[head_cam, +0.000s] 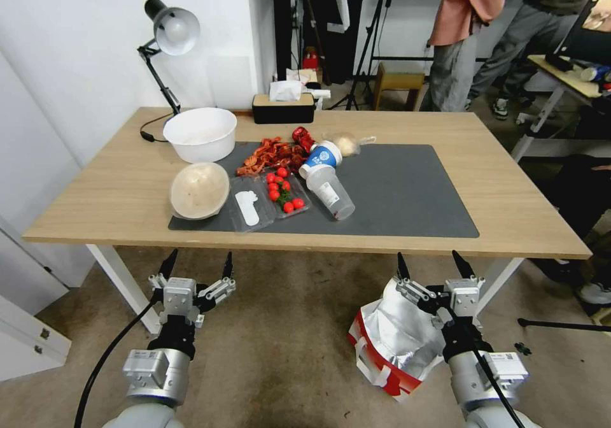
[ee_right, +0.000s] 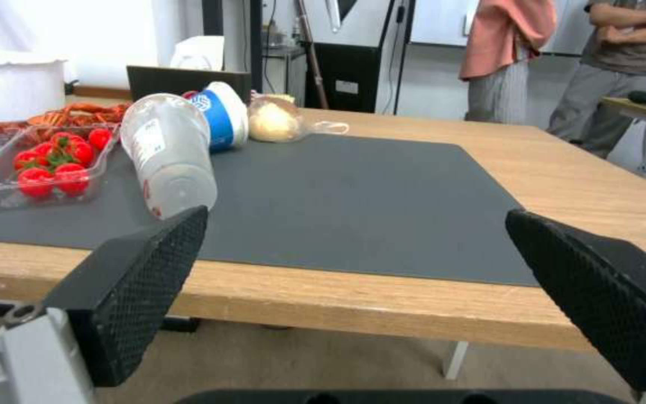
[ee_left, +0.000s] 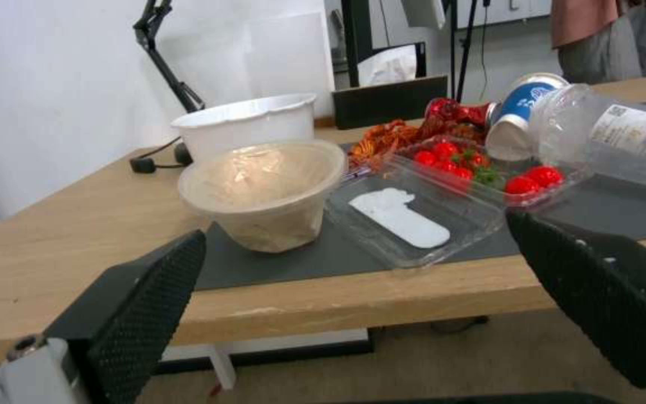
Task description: Pick up the food delivery bag from the floor and place it on the table.
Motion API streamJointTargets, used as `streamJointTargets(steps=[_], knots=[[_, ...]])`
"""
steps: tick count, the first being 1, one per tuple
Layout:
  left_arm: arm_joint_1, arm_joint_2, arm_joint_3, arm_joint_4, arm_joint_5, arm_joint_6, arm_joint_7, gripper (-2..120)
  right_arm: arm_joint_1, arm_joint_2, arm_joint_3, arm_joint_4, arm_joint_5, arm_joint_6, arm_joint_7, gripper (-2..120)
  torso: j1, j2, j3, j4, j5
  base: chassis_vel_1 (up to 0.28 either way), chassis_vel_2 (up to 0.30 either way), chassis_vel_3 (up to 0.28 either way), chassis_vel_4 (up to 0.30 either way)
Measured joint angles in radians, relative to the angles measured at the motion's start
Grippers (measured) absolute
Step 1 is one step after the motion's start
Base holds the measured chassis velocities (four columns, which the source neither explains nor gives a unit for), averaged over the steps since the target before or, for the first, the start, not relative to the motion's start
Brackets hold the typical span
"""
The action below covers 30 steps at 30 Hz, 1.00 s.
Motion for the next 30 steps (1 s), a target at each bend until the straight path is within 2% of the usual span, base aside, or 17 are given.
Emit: streamJointTargets(steps=[28, 29, 30], knots=[[0.000, 0.000, 0.000, 0.000, 0.000, 0.000, 0.000, 100, 0.002, 0.002, 0.000, -0.003, -0.001, -0.003, -0.003, 100, 0.000, 0.000, 0.000, -0.0001, -0.0004, 0.000, 0.000, 0.000, 0.000], [0.000, 0.000, 0.001, 0.000, -0.003, 0.001, -0.002, 100, 0.014, 0.023, 0.005, -0.033, -0.010, -0.039, -0.028, 100, 0.000, 0.000, 0.000, 0.0000, -0.0009, 0.000, 0.000, 0.000, 0.000], [-0.003, 0.001, 0.006, 0.000, -0.012, 0.006, -0.008, 100, 0.025, 0.047, 0.008, -0.066, -0.019, -0.081, -0.051, 100, 0.000, 0.000, 0.000, 0.0002, 0.0014, 0.000, 0.000, 0.000, 0.000]])
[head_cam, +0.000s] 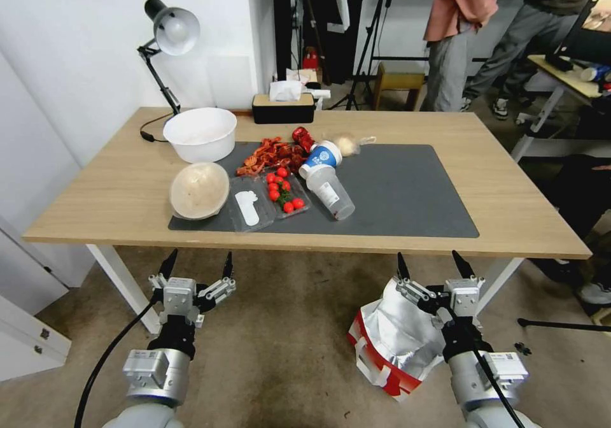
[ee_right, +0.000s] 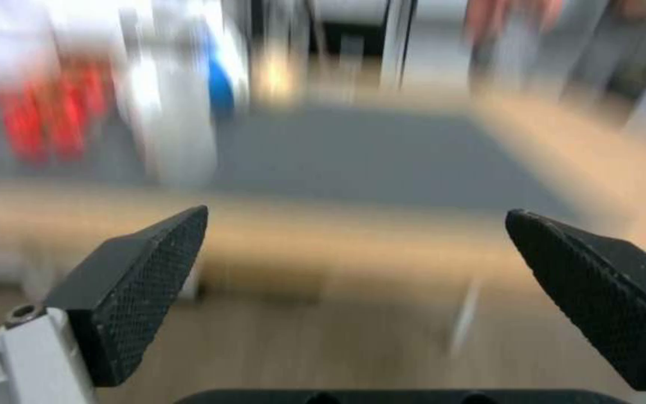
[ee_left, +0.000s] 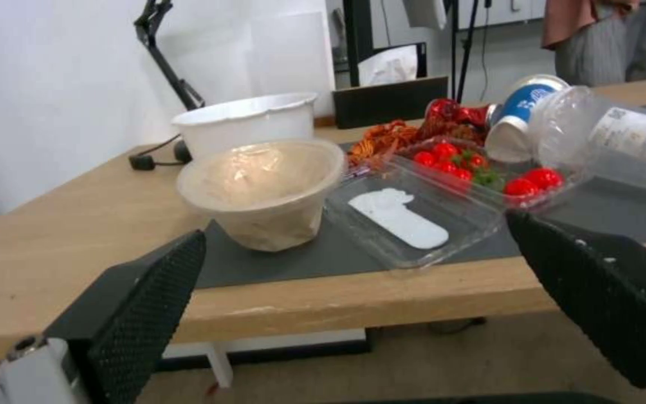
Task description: Pick up the food delivery bag from the floor and place it on the table.
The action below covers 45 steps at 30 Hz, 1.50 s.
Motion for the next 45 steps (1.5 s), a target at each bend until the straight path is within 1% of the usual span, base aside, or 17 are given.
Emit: streamJointTargets(steps=[3, 4, 6, 8, 9, 13, 14, 16, 19, 21, 22, 24, 25, 28, 32, 40, 45], knots=[[-0.011, 0.005, 0.020, -0.004, -0.032, 0.025, -0.024, 100, 0.009, 0.013, 0.003, -0.017, -0.006, -0.019, -0.017, 100, 0.000, 0.000, 0.000, -0.0001, -0.0004, 0.000, 0.000, 0.000, 0.000], [-0.036, 0.014, 0.065, -0.016, -0.096, 0.075, -0.072, 100, 0.022, 0.016, 0.011, -0.030, -0.006, -0.027, -0.031, 100, 0.000, 0.000, 0.000, -0.0005, -0.0011, 0.000, 0.000, 0.000, 0.000], [-0.037, 0.014, 0.067, -0.017, -0.098, 0.074, -0.072, 100, 0.029, 0.015, 0.014, -0.034, -0.004, -0.027, -0.035, 100, 0.000, 0.000, 0.000, -0.0004, -0.0011, 0.000, 0.000, 0.000, 0.000], [-0.050, 0.019, 0.094, -0.020, -0.142, 0.103, -0.102, 100, 0.040, 0.010, 0.019, -0.041, 0.004, -0.026, -0.038, 100, 0.000, 0.000, 0.000, 0.0001, -0.0013, 0.000, 0.000, 0.000, 0.000], [-0.050, 0.019, 0.094, -0.020, -0.142, 0.103, -0.102, 100, 0.040, 0.010, 0.019, -0.041, 0.004, -0.026, -0.038, 100, 0.000, 0.000, 0.000, 0.0001, -0.0013, 0.000, 0.000, 0.000, 0.000], [-0.093, 0.036, 0.177, -0.040, -0.278, 0.200, -0.195, 100, 0.051, -0.001, 0.030, -0.050, 0.018, -0.019, -0.040, 100, 0.000, 0.000, 0.000, -0.0002, -0.0012, 0.000, 0.000, 0.000, 0.000], [-0.093, 0.036, 0.177, -0.040, -0.278, 0.200, -0.195, 100, 0.051, -0.001, 0.030, -0.050, 0.018, -0.019, -0.040, 100, 0.000, 0.000, 0.000, -0.0002, -0.0012, 0.000, 0.000, 0.000, 0.000], [-0.102, 0.044, 0.192, -0.036, -0.316, 0.198, -0.219, 100, 0.052, -0.003, 0.036, -0.050, 0.022, -0.015, -0.044, 100, 0.000, 0.000, 0.000, -0.0004, -0.0013, 0.000, 0.000, 0.000, 0.000], [-0.103, 0.048, 0.192, -0.030, -0.321, 0.184, -0.219, 100, 0.052, -0.004, 0.038, -0.048, 0.025, -0.013, -0.049, 100, 0.000, 0.000, 0.000, -0.0001, -0.0013, 0.000, 0.000, 0.000, 0.000], [-0.102, 0.051, 0.188, -0.015, -0.322, 0.138, -0.196, 100, 0.050, -0.004, 0.040, -0.037, 0.028, -0.008, -0.055, 100, 0.000, 0.000, 0.000, -0.0002, -0.0015, 0.000, 0.000, 0.000, 0.000], [-0.102, 0.051, 0.188, -0.015, -0.322, 0.138, -0.196, 100, 0.050, -0.004, 0.040, -0.037, 0.028, -0.008, -0.055, 100, 0.000, 0.000, 0.000, -0.0002, -0.0015, 0.000, 0.000, 0.000, 0.000], [-0.100, 0.054, 0.182, -0.001, -0.311, 0.103, -0.171, 100, 0.047, -0.004, 0.042, -0.033, 0.029, -0.004, -0.058, 100, 0.000, 0.000, 0.000, -0.0002, -0.0013, 0.000, 0.000, 0.000, 0.000], [-0.100, 0.054, 0.182, -0.001, -0.311, 0.103, -0.171, 100, 0.047, -0.004, 0.042, -0.033, 0.029, -0.004, -0.058, 100, 0.000, 0.000, 0.000, -0.0002, -0.0013, 0.000, 0.000, 0.000, 0.000], [-0.101, 0.061, 0.167, 0.030, -0.293, 0.035, -0.118, 100, 0.044, -0.006, 0.047, -0.033, 0.035, 0.008, -0.065, 100, 0.000, 0.000, 0.000, -0.0002, -0.0014, 0.000, 0.000, 0.000, 0.000], [-0.100, 0.065, 0.159, 0.038, -0.295, 0.002, -0.092, 100, 0.041, -0.007, 0.051, -0.029, 0.038, 0.010, -0.069, 100, 0.000, 0.000, 0.000, -0.0002, -0.0014, 0.000, 0.000, 0.000, 0.000], [-0.099, 0.076, 0.144, 0.044, -0.310, -0.020, -0.077, 100, 0.035, -0.007, 0.051, -0.022, 0.038, 0.015, -0.079, 100, 0.000, 0.000, 0.000, -0.0002, -0.0014, 0.000, 0.000, 0.000, 0.000], [-0.109, 0.087, 0.126, 0.056, -0.297, -0.025, -0.105, 100, 0.035, -0.006, 0.051, -0.023, 0.039, 0.024, -0.084, 100, -0.005, -0.009, -0.004, -0.0002, -0.0015, 0.000, 0.000, 0.000, 0.000]])
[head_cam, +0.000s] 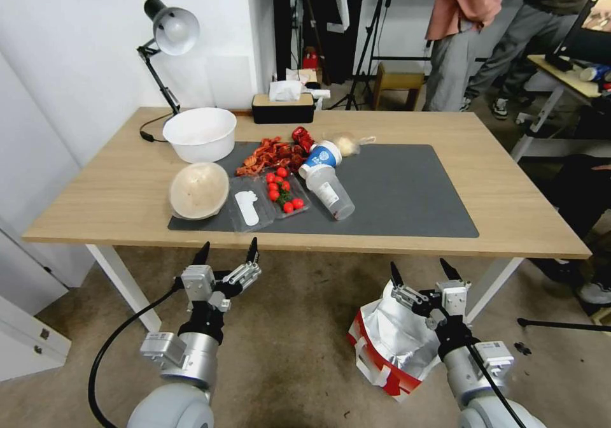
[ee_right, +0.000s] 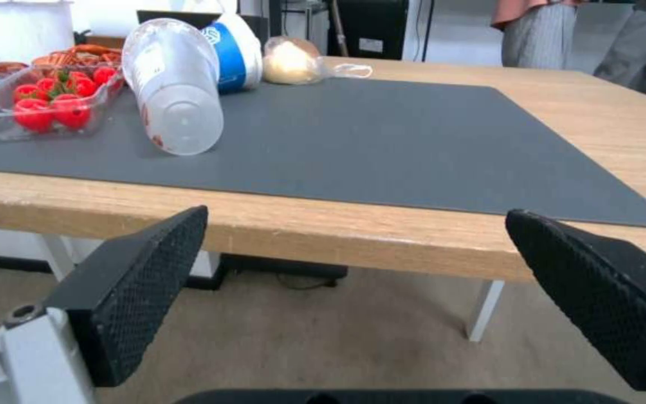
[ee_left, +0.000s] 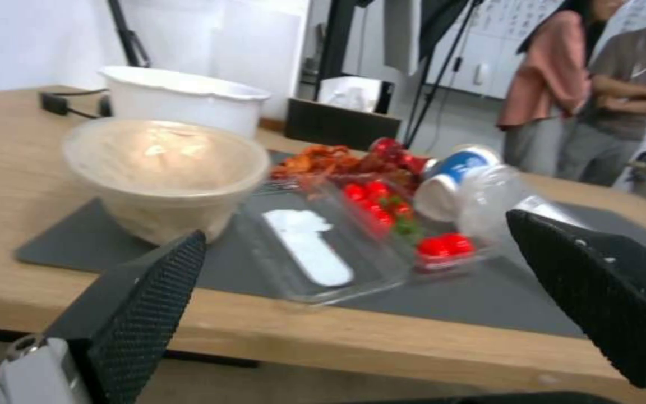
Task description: Pick up the food delivery bag from the floor and place it on the table.
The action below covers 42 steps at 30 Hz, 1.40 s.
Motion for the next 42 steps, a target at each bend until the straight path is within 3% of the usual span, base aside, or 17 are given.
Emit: streamJointTargets(steps=[13, 23, 42], knots=[[-0.010, 0.040, -0.020, 0.031, 0.042, 0.000, -0.032, 100, -0.015, 0.011, 0.019, 0.010, -0.002, 0.020, -0.003, 100, -0.020, -0.042, -0.023, 0.0000, 0.0000, 0.000, 0.000, 0.000, 0.000], [0.003, 0.055, -0.030, 0.021, 0.051, -0.001, -0.045, 100, -0.008, 0.014, 0.016, 0.008, -0.006, 0.018, -0.009, 100, -0.051, -0.113, -0.063, 0.0000, 0.0001, 0.000, 0.000, 0.000, 0.000], [0.005, 0.053, -0.022, 0.021, 0.055, 0.001, -0.045, 100, 0.002, 0.013, 0.017, -0.007, -0.009, 0.007, -0.020, 100, -0.089, -0.203, -0.114, 0.0000, 0.0001, 0.000, 0.000, 0.000, 0.000]])
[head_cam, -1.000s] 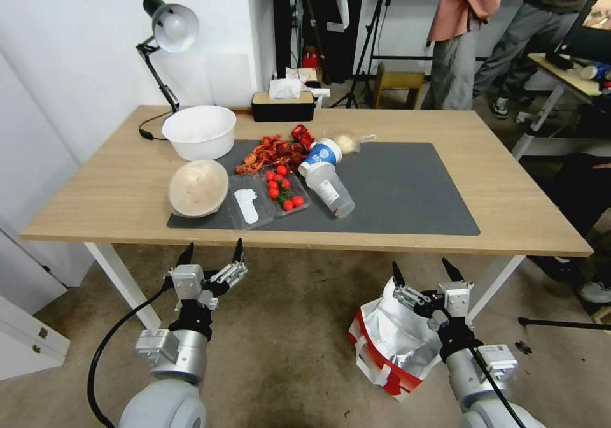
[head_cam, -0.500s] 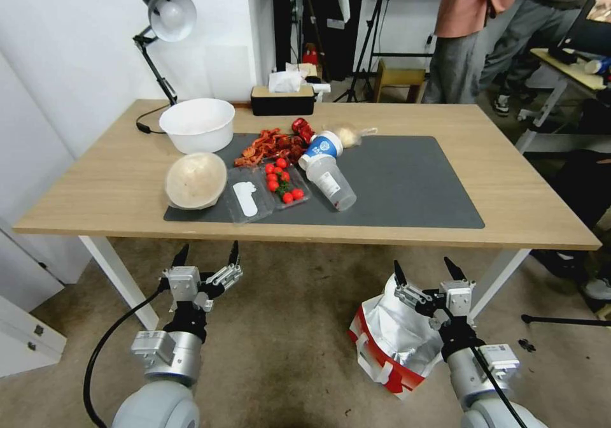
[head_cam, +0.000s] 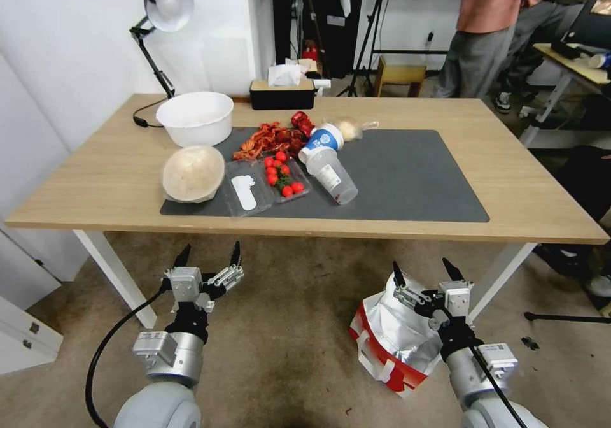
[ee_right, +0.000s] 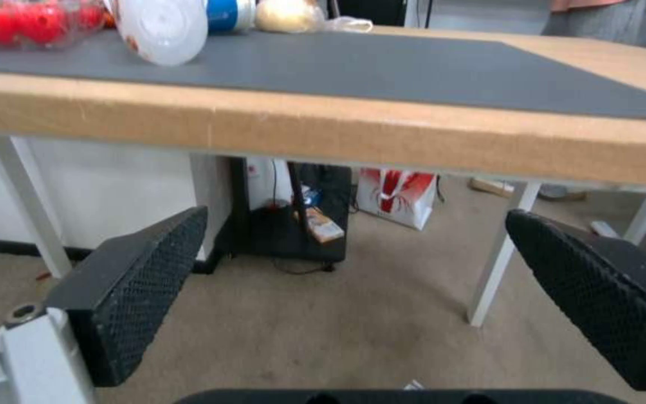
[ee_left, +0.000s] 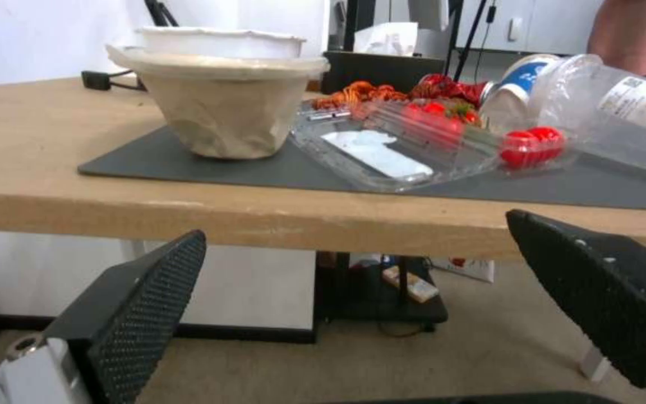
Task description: Pick up the food delivery bag from the floor and place it on the table.
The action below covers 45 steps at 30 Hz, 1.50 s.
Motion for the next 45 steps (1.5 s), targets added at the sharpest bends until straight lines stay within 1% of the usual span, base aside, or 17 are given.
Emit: streamJointTargets(steps=[2, 4, 5, 9, 14, 16, 23, 26, 33, 34, 39, 45], knots=[[0.000, 0.000, 0.001, 0.001, 0.000, 0.000, 0.000, 100, 0.000, 0.000, 0.000, -0.001, -0.001, -0.001, 0.000, 100, -0.002, -0.005, -0.003, 0.0000, 0.0000, 0.000, 0.000, 0.000, 0.000], [-0.001, 0.000, 0.002, 0.004, 0.000, 0.000, 0.000, 100, 0.003, -0.001, 0.000, -0.004, -0.002, -0.006, -0.002, 100, -0.009, -0.021, -0.013, 0.0000, 0.0000, 0.000, 0.000, 0.000, 0.000], [-0.001, 0.000, 0.002, 0.004, 0.000, 0.000, 0.000, 100, 0.003, -0.001, 0.000, -0.004, -0.002, -0.006, -0.002, 100, -0.009, -0.021, -0.013, 0.0000, 0.0000, 0.000, 0.000, 0.000, 0.000], [-0.002, -0.001, 0.002, 0.006, -0.001, 0.001, 0.000, 100, 0.007, -0.001, -0.001, -0.008, -0.002, -0.011, -0.006, 100, -0.019, -0.045, -0.026, -0.0001, 0.0000, 0.000, 0.000, 0.000, 0.000], [-0.002, -0.001, 0.002, 0.008, -0.001, 0.001, 0.000, 100, 0.010, -0.001, -0.002, -0.010, -0.003, -0.014, -0.009, 100, -0.026, -0.060, -0.035, 0.0000, 0.0000, 0.000, 0.000, 0.000, 0.000], [-0.001, -0.002, 0.001, 0.008, 0.000, 0.001, -0.001, 100, 0.013, -0.002, -0.002, -0.011, -0.004, -0.016, -0.011, 100, -0.032, -0.075, -0.043, 0.0000, 0.0000, 0.000, 0.000, 0.000, 0.000], [0.001, -0.006, 0.002, 0.007, 0.003, 0.001, -0.001, 100, 0.015, -0.006, -0.002, -0.014, -0.004, -0.017, -0.013, 100, -0.044, -0.102, -0.059, 0.0000, 0.0000, 0.000, 0.000, 0.000, 0.000], [0.002, -0.006, 0.002, 0.006, 0.004, 0.001, -0.003, 100, 0.015, -0.008, -0.001, -0.015, -0.003, -0.018, -0.015, 100, -0.051, -0.121, -0.069, 0.0000, 0.0000, 0.000, 0.000, 0.000, 0.000], [0.004, -0.006, 0.002, 0.003, 0.005, 0.001, -0.006, 100, 0.017, -0.009, -0.001, -0.015, -0.002, -0.020, -0.015, 100, -0.061, -0.144, -0.084, 0.0000, -0.0001, 0.000, 0.000, 0.000, 0.000], [0.005, -0.006, 0.002, 0.002, 0.005, 0.001, -0.008, 100, 0.017, -0.010, -0.001, -0.015, -0.001, -0.021, -0.016, 100, -0.065, -0.156, -0.091, 0.0000, 0.0000, 0.000, 0.000, 0.000, 0.000], [0.007, -0.007, 0.002, 0.000, 0.008, 0.000, -0.009, 100, 0.017, -0.012, -0.002, -0.015, -0.001, -0.021, -0.017, 100, -0.072, -0.172, -0.100, 0.0000, 0.0000, 0.000, 0.000, 0.000, 0.000], [0.009, -0.008, 0.003, -0.002, 0.009, 0.000, -0.009, 100, 0.017, -0.015, -0.002, -0.016, -0.001, -0.022, -0.018, 100, -0.084, -0.201, -0.117, 0.0000, 0.0000, 0.000, 0.000, 0.000, 0.000]])
